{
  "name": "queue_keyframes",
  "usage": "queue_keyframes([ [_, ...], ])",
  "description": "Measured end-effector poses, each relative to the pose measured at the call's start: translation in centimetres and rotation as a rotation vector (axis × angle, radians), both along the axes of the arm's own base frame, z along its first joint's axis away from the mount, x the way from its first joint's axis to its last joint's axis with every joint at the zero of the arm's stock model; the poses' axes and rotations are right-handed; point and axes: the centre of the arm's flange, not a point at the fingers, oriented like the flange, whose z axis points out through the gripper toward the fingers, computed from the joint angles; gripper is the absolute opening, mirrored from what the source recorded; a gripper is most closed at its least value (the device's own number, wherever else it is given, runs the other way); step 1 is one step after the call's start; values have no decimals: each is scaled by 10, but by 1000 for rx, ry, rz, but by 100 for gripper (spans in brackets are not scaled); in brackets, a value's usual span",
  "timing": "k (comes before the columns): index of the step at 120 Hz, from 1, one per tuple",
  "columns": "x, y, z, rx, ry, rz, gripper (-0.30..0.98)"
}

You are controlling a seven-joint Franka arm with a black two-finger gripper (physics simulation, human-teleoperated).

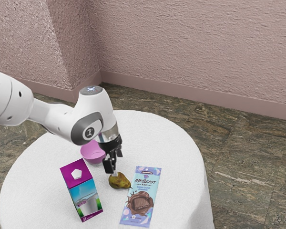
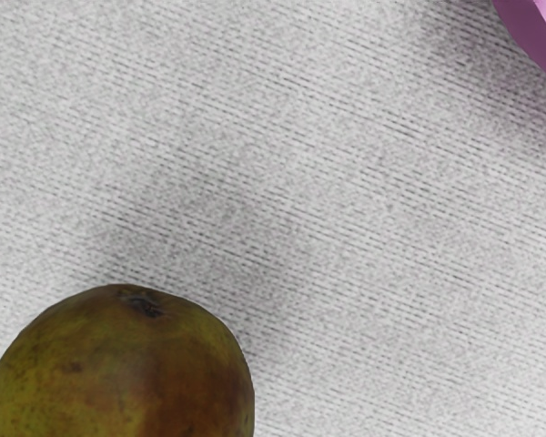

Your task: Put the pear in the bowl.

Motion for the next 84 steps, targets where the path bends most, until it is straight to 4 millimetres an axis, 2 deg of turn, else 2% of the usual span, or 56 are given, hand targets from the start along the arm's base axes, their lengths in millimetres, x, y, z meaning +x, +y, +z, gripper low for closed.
queue_keyframes([
  [84,-19,-11,-27,1,60,-15,69],
])
